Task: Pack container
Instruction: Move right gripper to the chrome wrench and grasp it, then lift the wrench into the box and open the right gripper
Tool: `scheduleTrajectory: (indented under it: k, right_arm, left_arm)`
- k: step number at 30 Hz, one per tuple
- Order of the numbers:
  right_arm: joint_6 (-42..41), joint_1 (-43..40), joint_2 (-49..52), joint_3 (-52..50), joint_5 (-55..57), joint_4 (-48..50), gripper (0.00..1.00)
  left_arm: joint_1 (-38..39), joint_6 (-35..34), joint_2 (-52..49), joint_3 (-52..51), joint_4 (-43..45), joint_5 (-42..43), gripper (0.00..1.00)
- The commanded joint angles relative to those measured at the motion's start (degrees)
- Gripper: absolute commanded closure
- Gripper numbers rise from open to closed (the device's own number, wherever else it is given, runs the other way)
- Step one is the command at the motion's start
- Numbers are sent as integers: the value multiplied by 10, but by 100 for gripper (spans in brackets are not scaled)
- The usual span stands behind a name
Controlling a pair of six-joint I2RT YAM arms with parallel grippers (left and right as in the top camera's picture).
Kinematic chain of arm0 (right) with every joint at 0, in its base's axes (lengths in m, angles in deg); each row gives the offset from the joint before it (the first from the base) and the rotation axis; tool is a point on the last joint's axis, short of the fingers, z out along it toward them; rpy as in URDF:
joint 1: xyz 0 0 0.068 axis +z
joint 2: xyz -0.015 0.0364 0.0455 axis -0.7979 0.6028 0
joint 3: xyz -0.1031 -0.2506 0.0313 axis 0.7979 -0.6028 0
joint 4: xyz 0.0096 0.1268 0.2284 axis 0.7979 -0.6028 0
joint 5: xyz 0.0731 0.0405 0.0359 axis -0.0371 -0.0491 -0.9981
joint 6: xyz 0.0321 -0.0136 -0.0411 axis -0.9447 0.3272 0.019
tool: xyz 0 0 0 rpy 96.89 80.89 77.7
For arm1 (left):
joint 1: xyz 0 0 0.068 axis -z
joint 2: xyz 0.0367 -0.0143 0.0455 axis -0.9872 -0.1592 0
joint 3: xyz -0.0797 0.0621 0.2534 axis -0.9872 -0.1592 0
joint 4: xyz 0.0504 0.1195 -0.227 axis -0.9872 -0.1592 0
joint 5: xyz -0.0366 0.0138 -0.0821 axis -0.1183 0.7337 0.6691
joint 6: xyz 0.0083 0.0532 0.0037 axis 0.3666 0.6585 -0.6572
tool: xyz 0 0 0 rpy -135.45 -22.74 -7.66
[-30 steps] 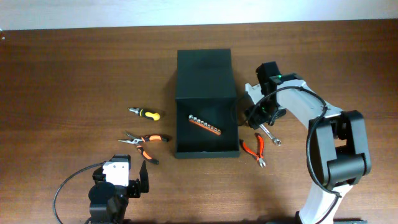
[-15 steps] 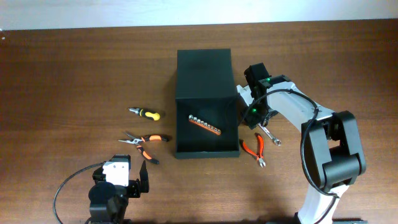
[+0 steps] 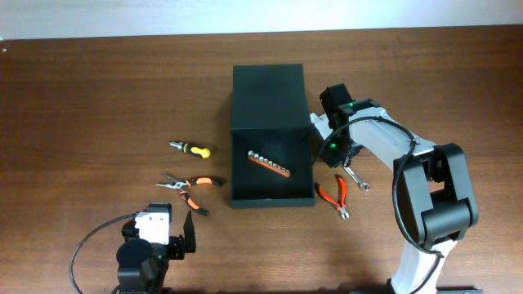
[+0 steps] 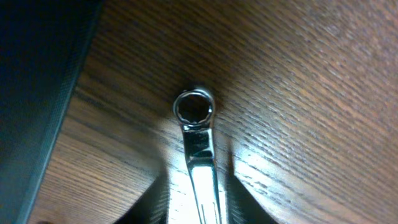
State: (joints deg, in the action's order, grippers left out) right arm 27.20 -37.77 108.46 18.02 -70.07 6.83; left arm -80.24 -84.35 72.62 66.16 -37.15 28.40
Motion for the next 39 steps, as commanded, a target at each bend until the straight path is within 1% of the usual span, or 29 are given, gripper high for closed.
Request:
scheduleTrajectory:
  k: [1,3,6,10,24,28,34,39]
  right_arm:
    - [-3,2,26,-4,14,1,80]
    - [-4,2,25,-4,14,-1,86]
    - [-4,2,24,5,18,-14,93]
    - [-3,2,23,41,21,-54,96]
    - [-3,3,20,254,29,-232,96]
    - [-3,12,17,306,-5,-272,96]
    - [2,72,16,329,-37,-290,96]
    - [43,153,16,329,-60,-284,96]
  left_arm:
    - [-3,9,5,-2,3,-6,1]
    - [-3,9,5,-2,3,-6,1]
    - [-3,9,5,-2,3,-6,1]
    - [-3,9,5,-2,3,-6,1]
    - [-3,9,5,-2,3,-6,1]
    - [-3,9,5,-2,3,-6,1]
    - [-3,9,5,-2,3,-6,1]
    - [-3,9,5,-2,3,-6,1]
